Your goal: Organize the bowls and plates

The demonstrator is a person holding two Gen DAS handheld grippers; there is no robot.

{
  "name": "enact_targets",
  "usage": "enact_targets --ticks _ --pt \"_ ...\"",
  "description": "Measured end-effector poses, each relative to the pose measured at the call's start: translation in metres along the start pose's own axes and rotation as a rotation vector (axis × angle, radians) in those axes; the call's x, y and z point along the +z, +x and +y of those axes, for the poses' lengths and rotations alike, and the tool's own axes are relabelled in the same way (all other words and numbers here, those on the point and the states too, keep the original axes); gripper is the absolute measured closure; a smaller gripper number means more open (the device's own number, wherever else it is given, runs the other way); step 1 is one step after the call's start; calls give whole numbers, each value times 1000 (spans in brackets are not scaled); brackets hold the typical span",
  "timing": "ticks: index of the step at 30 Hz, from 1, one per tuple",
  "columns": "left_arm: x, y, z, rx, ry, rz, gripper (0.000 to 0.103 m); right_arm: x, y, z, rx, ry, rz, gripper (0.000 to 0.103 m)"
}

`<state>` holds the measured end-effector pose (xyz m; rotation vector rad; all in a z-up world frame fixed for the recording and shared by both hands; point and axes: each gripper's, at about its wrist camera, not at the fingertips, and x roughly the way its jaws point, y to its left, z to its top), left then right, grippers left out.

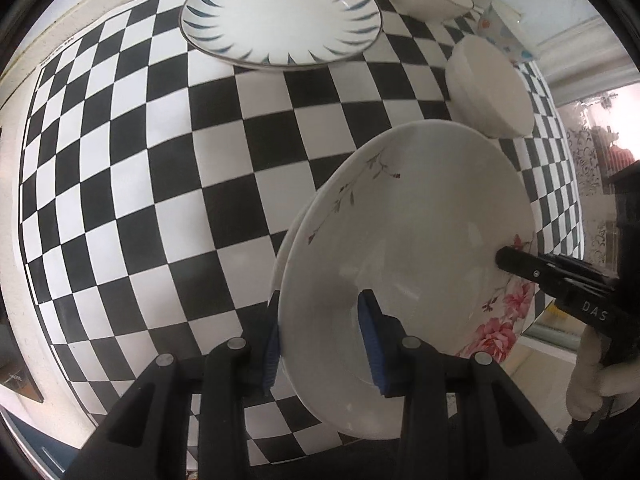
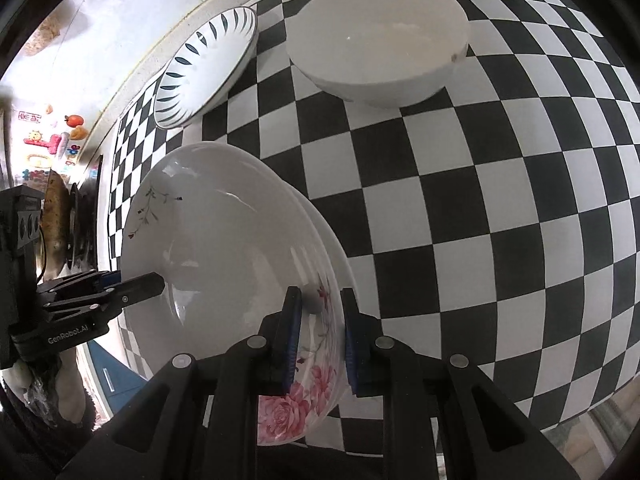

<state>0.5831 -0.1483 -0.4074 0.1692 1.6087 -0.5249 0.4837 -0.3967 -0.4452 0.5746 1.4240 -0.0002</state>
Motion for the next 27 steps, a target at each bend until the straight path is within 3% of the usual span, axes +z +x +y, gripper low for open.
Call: enact_targets --ticks 10,17,27 --pt "-6 4 -1 48 -8 10 70 3 8 8 -19 -28 46 81" --pt "-3 13 -12 87 -12 40 70 5 16 4 0 29 104 81" --pt "-9 31 -29 151 -20 85 70 11 22 27 -140 23 166 80"
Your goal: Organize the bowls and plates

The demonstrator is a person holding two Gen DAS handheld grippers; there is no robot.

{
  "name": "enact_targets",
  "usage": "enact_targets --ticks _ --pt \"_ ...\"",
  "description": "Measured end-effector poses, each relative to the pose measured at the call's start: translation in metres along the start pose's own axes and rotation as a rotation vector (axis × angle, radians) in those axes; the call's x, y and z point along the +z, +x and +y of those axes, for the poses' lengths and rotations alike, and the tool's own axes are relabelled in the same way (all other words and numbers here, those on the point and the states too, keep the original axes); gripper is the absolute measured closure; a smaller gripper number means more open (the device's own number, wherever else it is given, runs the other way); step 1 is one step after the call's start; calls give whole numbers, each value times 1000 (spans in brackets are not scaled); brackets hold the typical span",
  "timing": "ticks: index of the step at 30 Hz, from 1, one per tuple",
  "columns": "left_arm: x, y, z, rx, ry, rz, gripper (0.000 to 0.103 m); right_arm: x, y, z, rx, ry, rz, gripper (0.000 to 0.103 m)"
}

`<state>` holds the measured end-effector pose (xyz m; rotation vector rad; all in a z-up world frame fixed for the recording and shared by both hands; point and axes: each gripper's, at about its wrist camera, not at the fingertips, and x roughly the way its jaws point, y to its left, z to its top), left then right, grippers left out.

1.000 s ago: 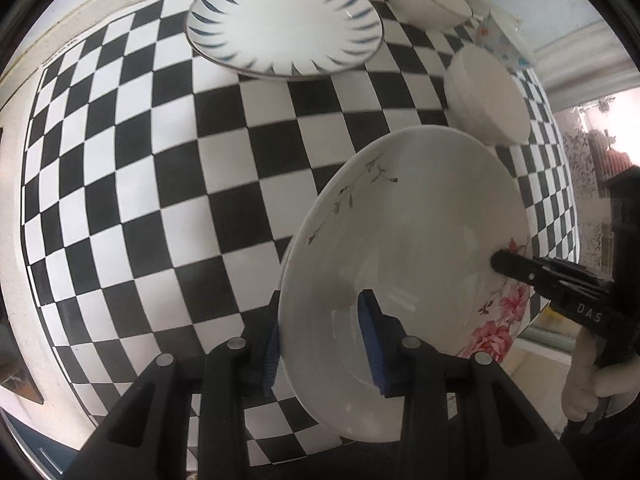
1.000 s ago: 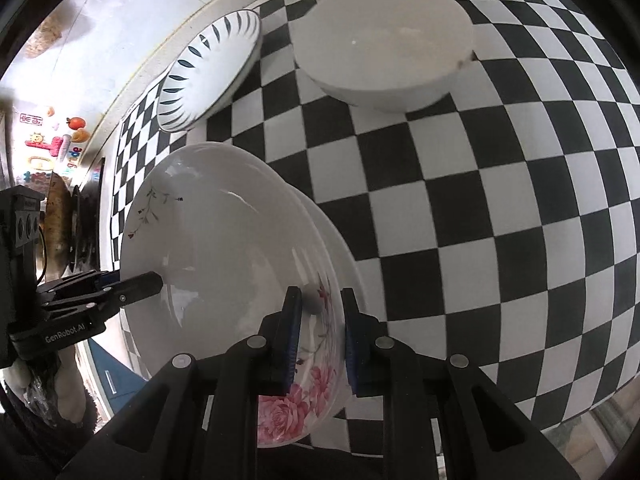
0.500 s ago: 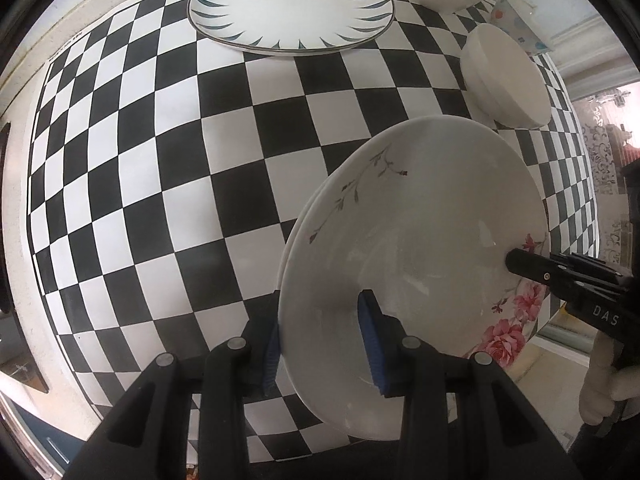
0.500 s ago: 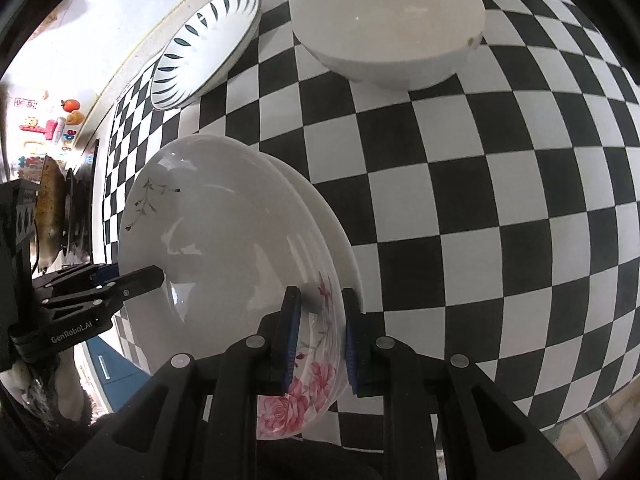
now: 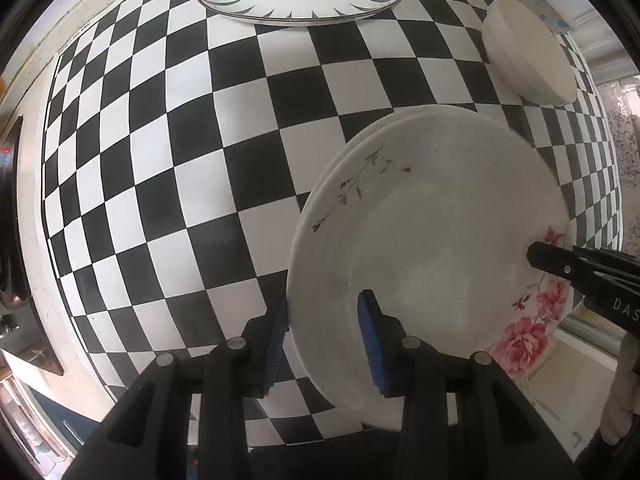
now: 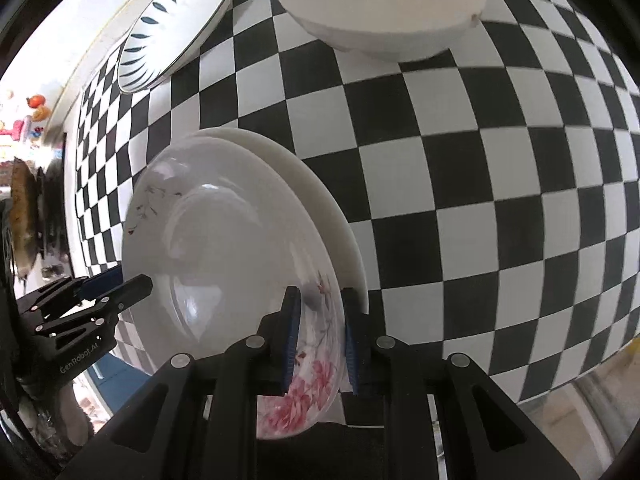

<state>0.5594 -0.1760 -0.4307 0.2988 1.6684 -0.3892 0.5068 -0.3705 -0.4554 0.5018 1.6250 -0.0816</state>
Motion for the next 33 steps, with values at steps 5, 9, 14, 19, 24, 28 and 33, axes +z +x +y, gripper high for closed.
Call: enact_targets --ticks 5,9,14,19,24,28,33 --pt "-3 2 -9 2 -6 -7 70 2 -3 7 -34 -29 -14 80" --pt "-7 -8 -4 -22 -27 -24 69 1 0 10 -27 -38 -9 74" --pt "-13 -22 -1 -23 -54 -62 69 -3 3 15 33 -30 7 48" --pt "-17 -33 2 -20 -79 -93 69 -8 4 22 64 -33 27 28" --pt "-22 -37 3 -19 -77 -96 69 -7 -1 26 -12 -65 29 28" --pt "-15 -31 7 -17 -81 -77 69 -2 -10 33 -144 -97 9 28" --pt "-10 -29 9 -22 -90 -80 69 6 -27 37 -88 -94 -28 28"
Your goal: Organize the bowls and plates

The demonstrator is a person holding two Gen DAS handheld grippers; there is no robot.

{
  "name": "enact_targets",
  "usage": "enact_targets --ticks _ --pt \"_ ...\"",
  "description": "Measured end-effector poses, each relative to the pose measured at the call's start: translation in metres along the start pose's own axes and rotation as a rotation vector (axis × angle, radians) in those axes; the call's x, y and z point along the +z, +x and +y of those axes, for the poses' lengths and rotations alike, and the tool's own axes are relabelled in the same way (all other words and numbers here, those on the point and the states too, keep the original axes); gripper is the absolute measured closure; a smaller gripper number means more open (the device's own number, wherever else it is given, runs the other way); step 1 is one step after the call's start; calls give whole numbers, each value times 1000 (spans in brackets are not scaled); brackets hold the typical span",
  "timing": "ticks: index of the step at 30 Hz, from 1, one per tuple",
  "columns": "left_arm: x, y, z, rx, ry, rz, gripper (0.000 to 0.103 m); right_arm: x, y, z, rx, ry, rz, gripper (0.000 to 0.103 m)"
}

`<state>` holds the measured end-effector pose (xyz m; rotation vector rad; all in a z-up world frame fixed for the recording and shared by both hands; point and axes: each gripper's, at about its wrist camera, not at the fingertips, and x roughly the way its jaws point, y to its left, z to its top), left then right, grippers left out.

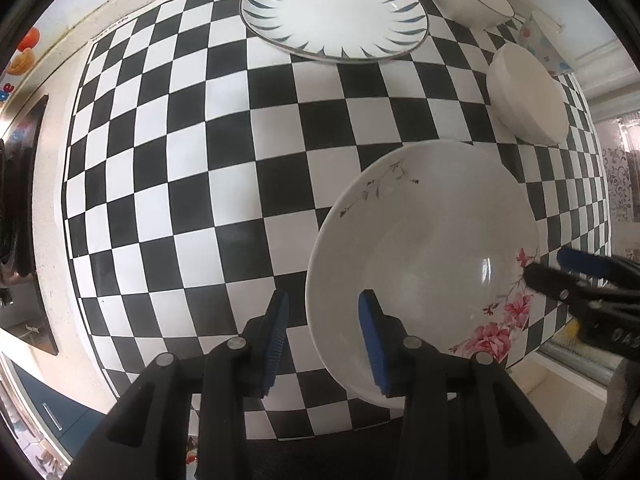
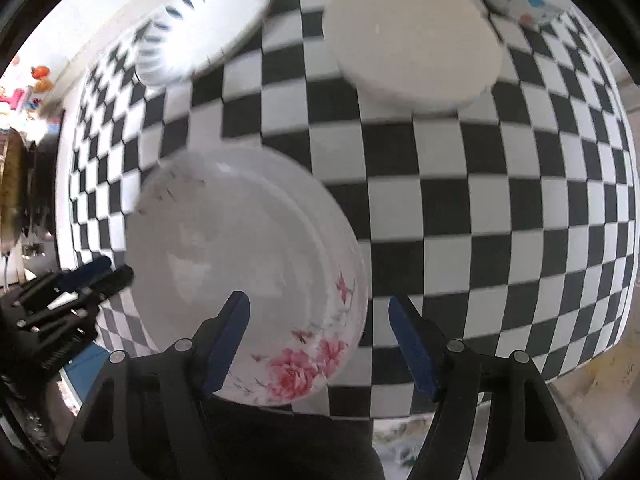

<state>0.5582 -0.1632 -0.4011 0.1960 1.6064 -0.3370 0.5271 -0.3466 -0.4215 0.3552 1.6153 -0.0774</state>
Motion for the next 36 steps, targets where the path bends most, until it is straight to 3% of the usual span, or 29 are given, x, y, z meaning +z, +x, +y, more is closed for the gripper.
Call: enact_targets --ticks 4,6,8,14,19,23,28,30,31,33,36 --pt "12 -15 4 -1 -18 -52 69 17 -23 9 85 0 -89 27" --pt "25 -27 7 0 -32 -90 69 30 -38 18 95 -16 -168 19" --pt "42 -39 12 -1 -51 -131 69 43 -48 23 91 -39 -212 18" --pt "106 -59 37 -13 -118 -192 68 105 -59 35 154 -7 -214 18" --pt "153 -38 59 -53 -128 -175 68 167 -45 37 144 8 -247 18" --pt "193 -10 71 -52 -115 -120 69 209 -20 39 133 25 -200 32" --pt "223 12 74 -38 -90 -74 70 236 10 42 64 18 -149 54" --pt "232 20 73 -27 -71 -61 78 242 22 42 52 19 -119 72" --pt "234 22 72 -25 -64 -54 80 245 27 42 48 17 -109 74" --pt "238 28 72 -20 -50 -45 81 249 37 42 44 15 -81 89" --pt "238 31 75 -36 -55 -47 81 249 40 40 35 7 -79 90"
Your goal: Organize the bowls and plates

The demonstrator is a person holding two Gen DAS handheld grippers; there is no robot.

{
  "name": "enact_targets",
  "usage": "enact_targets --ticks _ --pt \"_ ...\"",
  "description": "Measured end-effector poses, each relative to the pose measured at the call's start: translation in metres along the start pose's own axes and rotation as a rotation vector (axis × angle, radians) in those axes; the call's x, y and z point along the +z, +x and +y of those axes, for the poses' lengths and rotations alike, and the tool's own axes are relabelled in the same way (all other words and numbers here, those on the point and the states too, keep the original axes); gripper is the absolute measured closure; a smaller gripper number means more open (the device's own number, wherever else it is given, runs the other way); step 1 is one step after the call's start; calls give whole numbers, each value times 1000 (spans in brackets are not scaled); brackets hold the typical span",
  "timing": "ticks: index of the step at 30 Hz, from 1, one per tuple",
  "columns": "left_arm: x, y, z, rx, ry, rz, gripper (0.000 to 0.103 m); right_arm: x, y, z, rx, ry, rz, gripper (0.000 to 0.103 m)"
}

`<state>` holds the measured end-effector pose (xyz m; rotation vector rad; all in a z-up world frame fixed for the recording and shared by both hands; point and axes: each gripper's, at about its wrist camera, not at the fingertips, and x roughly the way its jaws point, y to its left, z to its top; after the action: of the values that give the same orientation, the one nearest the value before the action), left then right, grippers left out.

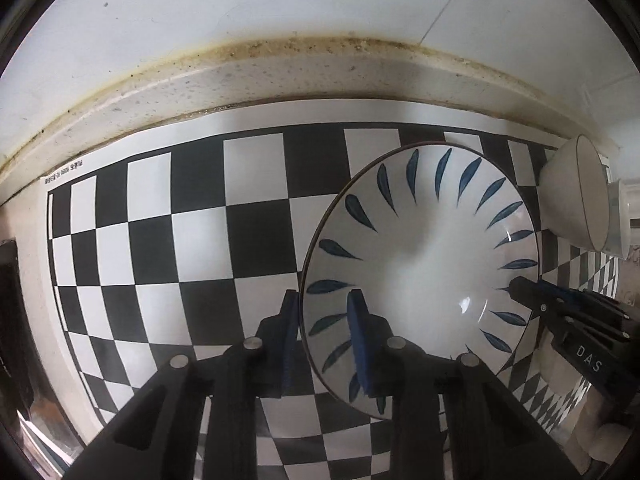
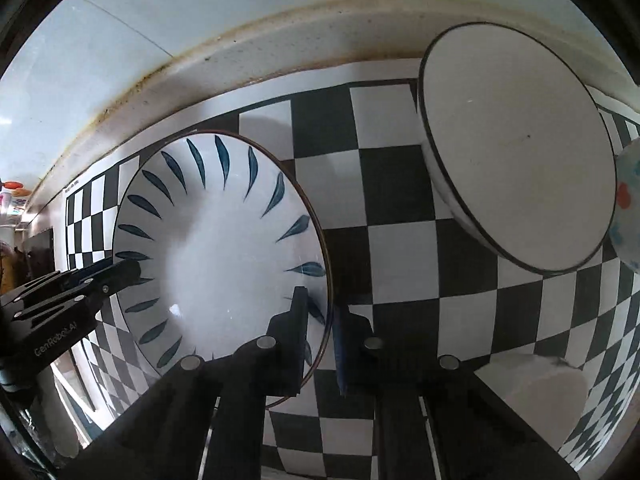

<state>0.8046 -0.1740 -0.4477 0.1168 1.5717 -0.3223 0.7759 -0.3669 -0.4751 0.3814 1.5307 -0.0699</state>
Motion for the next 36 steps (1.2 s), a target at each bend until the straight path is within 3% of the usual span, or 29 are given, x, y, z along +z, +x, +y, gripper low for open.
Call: enact_targets --ticks 11,22,36 --pt "-21 -5 4 -27 -25 -17 81 -8 -15 -8 31 -9 -20 92" --pt "-59 -50 9 -42 -23 -85 81 -36 -57 -6 61 -55 -72 92" --pt "-141 -99 -15 -56 22 -143 81 -125 -106 -5 107 -85 -119 93"
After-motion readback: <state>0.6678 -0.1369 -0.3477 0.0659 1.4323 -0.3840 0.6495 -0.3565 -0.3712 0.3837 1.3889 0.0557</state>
